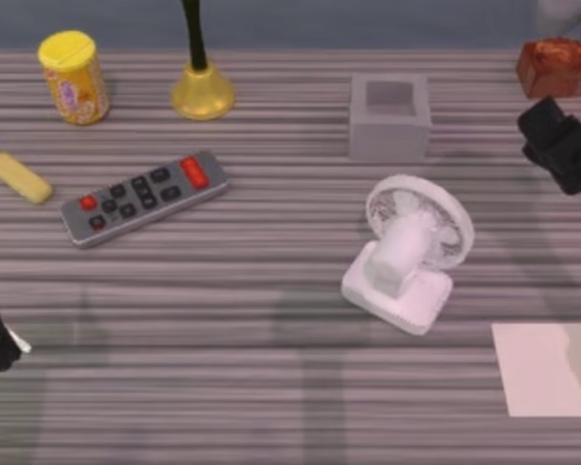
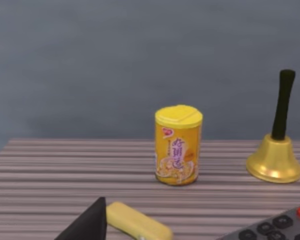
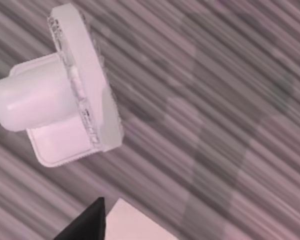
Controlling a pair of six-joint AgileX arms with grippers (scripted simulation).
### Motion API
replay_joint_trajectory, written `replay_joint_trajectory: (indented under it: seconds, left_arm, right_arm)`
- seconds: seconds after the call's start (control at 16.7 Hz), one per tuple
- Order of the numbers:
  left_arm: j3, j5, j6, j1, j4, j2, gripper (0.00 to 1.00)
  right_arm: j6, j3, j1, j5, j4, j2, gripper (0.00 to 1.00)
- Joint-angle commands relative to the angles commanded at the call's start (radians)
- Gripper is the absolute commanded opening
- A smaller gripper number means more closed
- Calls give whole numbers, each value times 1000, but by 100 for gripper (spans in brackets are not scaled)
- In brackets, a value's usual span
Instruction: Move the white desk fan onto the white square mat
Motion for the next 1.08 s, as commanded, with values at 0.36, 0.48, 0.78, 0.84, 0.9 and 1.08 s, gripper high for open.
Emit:
replay_joint_trajectory:
  seconds: [0.36,0.48,0.78,0.84,0.9,1.08]
  left_arm:
    - [0,0,0,0,0,0,100]
    - [0,0,0,0,0,0,100]
    - [0,0,0,0,0,0,100]
    - [0,0,0,0,0,0,100]
    - [0,0,0,0,0,0,100]
    - [0,0,0,0,0,0,100]
  right_arm:
    - [-110,550,113,3,-354,545,100]
    - [-134,666,138,4,-438,668,100]
    - [-160,776,163,5,-530,792,100]
    - [-160,776,163,5,-530,792,100]
    - [-160,776,163,5,-530,792,100]
    - [-159,771,159,5,-525,791,100]
